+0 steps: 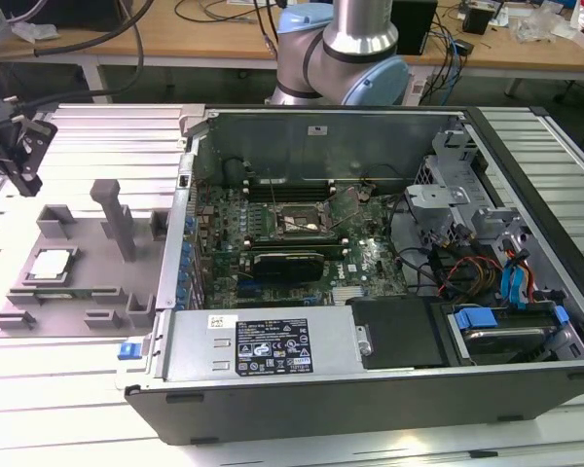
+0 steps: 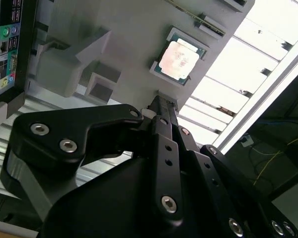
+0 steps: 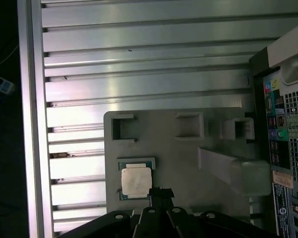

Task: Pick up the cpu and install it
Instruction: 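Pick up the cpu and move it towards the insertion slot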

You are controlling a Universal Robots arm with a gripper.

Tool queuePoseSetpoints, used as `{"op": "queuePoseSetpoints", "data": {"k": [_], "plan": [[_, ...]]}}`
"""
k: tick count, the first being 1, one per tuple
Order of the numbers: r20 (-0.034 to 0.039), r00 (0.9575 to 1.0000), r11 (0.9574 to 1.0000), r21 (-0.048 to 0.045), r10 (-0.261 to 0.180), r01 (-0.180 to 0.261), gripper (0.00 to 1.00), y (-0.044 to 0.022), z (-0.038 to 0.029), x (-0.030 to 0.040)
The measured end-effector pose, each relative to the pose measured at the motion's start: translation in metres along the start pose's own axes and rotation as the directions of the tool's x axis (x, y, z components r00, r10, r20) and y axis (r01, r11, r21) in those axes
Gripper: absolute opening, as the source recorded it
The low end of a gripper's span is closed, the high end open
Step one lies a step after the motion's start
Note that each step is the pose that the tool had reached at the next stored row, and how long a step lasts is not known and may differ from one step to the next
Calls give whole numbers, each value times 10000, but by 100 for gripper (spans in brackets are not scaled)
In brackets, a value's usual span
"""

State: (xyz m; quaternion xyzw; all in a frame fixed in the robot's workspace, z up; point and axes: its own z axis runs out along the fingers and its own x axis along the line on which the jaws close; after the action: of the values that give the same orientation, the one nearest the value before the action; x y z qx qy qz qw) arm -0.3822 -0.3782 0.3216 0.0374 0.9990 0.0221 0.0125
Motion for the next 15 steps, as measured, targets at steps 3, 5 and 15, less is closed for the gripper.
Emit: {"op": "queuePoseSetpoints", "data": {"k": [3, 5, 15], "plan": [[0, 10000, 10000, 0, 0, 0, 11, -3, 18, 26], [0, 10000, 10000, 1, 1, -1, 11, -4, 27, 41], [5, 10000, 10000, 0, -1, 1, 11, -13, 64, 138]]}}
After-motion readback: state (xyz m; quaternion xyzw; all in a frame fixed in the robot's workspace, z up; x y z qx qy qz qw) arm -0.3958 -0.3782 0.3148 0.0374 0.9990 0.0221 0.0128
